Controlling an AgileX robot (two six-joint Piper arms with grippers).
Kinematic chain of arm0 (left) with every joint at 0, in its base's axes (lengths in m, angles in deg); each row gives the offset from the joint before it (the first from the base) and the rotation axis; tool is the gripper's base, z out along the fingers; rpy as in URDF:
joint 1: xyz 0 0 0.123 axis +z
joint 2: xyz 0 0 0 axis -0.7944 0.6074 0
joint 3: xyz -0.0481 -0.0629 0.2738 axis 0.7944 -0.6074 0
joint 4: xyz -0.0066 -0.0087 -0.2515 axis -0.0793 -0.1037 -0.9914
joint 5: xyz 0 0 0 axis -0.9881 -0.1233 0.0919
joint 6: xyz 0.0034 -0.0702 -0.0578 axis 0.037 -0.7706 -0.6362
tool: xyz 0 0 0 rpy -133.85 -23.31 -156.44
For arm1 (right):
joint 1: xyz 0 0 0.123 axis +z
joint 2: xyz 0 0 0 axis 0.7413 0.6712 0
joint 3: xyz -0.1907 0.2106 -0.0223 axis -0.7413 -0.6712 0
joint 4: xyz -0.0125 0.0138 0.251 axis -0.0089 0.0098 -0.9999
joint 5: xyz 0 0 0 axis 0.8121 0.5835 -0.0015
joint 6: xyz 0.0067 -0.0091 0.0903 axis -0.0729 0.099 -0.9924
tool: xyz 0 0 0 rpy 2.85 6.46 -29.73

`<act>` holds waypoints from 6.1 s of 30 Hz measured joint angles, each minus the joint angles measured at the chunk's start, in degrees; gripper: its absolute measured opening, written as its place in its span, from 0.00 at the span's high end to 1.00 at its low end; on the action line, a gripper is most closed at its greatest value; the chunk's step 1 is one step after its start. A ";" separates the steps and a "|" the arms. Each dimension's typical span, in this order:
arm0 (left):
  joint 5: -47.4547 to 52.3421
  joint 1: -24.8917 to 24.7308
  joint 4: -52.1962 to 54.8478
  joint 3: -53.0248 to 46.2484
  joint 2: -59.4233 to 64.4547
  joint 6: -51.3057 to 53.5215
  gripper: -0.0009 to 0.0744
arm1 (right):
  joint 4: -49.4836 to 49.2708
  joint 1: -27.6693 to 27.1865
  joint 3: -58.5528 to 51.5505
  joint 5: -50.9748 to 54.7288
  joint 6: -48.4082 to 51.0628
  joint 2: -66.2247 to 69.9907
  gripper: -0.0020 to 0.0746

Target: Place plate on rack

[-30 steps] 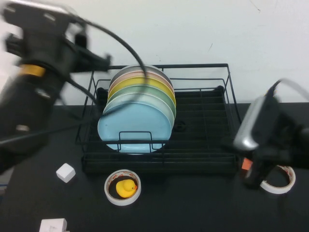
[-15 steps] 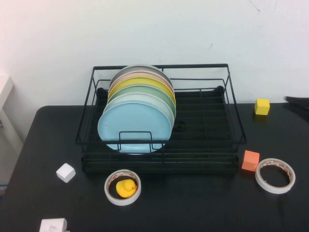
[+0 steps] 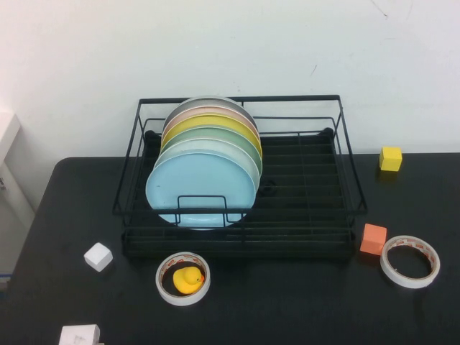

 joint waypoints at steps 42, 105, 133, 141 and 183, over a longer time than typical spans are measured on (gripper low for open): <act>6.68 0.00 26.78 -3.99 -5.42 -19.49 0.99 | -19.90 0.00 -18.72 3.27 -19.97 -34.81 0.97; 45.22 18.18 34.22 -36.44 -35.59 -27.18 0.99 | -20.63 0.00 -18.81 3.18 -20.05 -34.81 0.97; 43.45 19.66 29.88 -49.96 -35.26 -31.67 0.99 | -20.90 0.00 -18.81 3.18 -20.05 -34.81 0.97; 48.76 21.65 41.77 -49.96 -35.26 -41.60 0.99 | -20.98 0.00 -18.81 3.18 -20.05 -34.81 0.97; 52.00 21.87 51.24 -49.85 -35.26 -42.93 0.99 | -20.98 0.00 -18.81 3.18 -21.25 -34.81 0.97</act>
